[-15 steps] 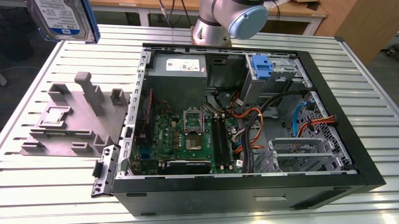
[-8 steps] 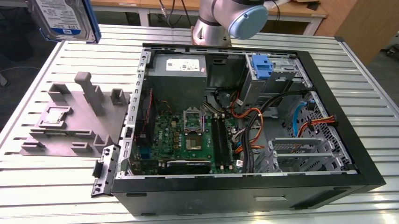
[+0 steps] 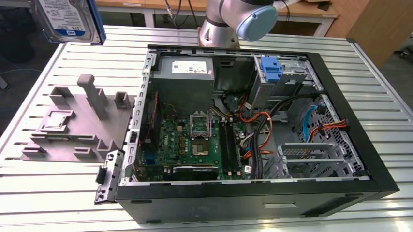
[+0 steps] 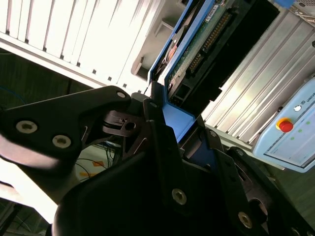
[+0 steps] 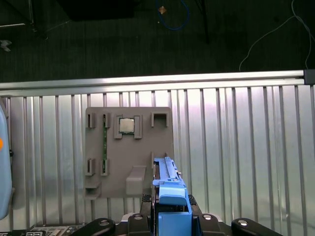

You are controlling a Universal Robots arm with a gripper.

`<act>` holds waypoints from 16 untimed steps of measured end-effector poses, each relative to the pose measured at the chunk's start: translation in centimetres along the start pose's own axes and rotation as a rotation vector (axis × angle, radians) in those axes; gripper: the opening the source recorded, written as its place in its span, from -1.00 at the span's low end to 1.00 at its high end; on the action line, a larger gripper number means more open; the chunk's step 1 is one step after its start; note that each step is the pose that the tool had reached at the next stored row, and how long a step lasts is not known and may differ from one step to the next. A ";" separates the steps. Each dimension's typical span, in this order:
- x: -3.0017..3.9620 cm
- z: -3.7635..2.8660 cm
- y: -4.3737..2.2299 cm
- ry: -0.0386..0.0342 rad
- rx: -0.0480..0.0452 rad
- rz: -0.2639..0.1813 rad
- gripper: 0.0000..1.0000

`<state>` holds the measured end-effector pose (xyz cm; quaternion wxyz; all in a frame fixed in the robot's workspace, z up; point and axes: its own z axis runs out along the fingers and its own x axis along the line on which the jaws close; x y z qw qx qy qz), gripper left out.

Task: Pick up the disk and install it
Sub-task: 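Pick up the disk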

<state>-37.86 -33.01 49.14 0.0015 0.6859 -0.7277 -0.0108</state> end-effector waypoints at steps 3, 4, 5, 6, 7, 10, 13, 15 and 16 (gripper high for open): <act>-0.02 0.00 -0.18 -0.0001 0.0000 0.000 -0.27; -0.02 -0.01 -0.21 0.0000 -0.0001 0.000 -0.27; -0.02 0.00 -0.26 0.0000 0.0000 0.000 -0.27; -0.02 0.00 -0.31 0.0000 0.0000 0.000 -0.27; -0.03 -0.01 -0.35 0.0000 0.0000 0.000 -0.27; -0.03 -0.01 -0.37 0.0000 0.0000 0.000 -0.27; -0.03 -0.01 -0.38 0.0002 0.0000 0.000 -0.27; -0.03 0.00 -0.38 0.0002 0.0000 0.000 -0.27; -0.03 0.00 -0.38 0.0002 0.0000 0.000 -0.27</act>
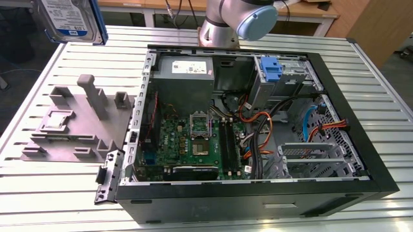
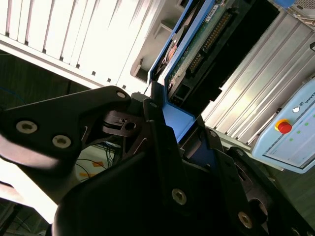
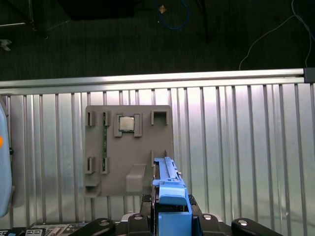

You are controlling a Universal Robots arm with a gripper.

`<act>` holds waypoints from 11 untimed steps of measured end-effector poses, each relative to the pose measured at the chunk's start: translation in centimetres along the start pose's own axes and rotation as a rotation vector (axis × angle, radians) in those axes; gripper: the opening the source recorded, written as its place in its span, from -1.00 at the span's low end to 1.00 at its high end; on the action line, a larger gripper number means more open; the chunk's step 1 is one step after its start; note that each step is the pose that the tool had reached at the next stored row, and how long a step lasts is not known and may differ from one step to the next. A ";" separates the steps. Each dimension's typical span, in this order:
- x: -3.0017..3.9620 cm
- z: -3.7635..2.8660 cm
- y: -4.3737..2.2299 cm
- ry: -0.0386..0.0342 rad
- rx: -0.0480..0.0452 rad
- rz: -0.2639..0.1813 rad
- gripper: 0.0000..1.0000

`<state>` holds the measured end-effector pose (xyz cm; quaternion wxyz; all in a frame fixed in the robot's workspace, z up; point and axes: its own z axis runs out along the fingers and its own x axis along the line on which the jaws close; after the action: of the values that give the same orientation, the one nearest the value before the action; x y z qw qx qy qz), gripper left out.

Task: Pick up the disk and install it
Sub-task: 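Pick up the disk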

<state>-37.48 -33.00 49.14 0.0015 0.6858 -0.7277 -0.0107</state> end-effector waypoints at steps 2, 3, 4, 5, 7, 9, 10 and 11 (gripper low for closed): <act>0.00 0.00 -0.01 0.0000 -0.0001 0.000 -0.27; 0.00 0.00 -0.02 0.0000 -0.0001 0.000 -0.27; 0.00 0.00 -0.03 0.0000 -0.0001 0.000 -0.27; 0.00 -0.01 -0.04 0.0001 -0.0001 0.000 -0.27; 0.00 0.00 -0.05 0.0001 -0.0001 0.000 -0.27; -0.01 -0.01 -0.20 0.0000 -0.0001 0.000 -0.27; -0.01 -0.01 -0.21 0.0000 -0.0001 0.000 -0.27; -0.01 -0.01 -0.21 0.0000 -0.0001 0.000 -0.27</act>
<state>-37.27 -33.00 49.14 0.0016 0.6858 -0.7277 -0.0107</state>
